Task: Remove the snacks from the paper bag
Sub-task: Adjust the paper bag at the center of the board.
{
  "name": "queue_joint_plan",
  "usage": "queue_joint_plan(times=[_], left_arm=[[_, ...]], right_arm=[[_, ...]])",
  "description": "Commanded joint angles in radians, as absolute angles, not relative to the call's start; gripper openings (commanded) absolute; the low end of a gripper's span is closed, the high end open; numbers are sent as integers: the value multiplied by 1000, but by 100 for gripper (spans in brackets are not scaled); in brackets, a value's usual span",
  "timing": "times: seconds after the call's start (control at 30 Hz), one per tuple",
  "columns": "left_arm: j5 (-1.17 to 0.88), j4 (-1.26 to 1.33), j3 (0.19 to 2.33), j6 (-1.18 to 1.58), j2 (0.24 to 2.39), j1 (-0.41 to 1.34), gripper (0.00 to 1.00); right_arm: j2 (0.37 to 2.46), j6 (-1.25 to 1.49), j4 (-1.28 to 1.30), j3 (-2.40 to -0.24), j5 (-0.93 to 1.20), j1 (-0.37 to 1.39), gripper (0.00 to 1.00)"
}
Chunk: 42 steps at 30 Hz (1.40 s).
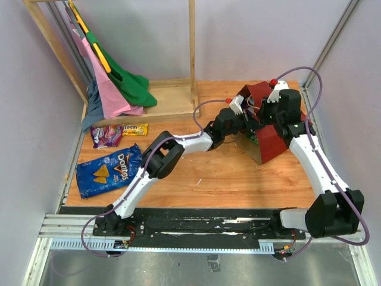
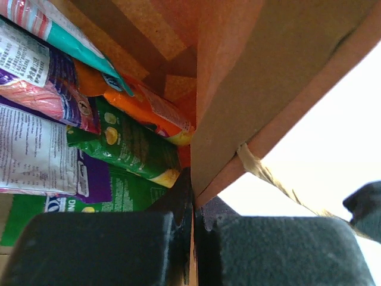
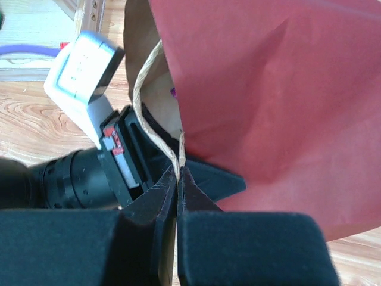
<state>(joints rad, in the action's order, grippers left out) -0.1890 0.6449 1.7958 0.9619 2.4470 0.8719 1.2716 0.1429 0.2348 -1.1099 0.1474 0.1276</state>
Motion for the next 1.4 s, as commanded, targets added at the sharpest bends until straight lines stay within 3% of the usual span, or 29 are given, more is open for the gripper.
queue_joint_plan(times=[0.0, 0.53, 0.83, 0.87, 0.97, 1.03, 1.1, 1.37], left_arm=[[-320, 556, 1926, 890, 2510, 820, 2], [-346, 411, 2299, 844, 2689, 809, 8], [-404, 464, 2288, 932, 2714, 763, 11], [-403, 470, 2268, 930, 2703, 764, 17], [-404, 494, 2192, 929, 2658, 764, 72], [-406, 531, 2122, 928, 2606, 764, 95], [-407, 590, 2026, 934, 2547, 764, 99], [-398, 923, 1478, 956, 2235, 786, 100]], right_arm=[[1302, 169, 196, -1143, 180, 114, 1], [1367, 173, 190, -1207, 180, 115, 1], [1374, 176, 192, -1213, 188, 115, 1], [1373, 177, 193, -1211, 188, 115, 1], [1369, 179, 197, -1209, 195, 115, 1], [1363, 179, 203, -1209, 196, 115, 1], [1352, 179, 207, -1205, 193, 114, 1], [1266, 199, 243, -1164, 205, 115, 1]])
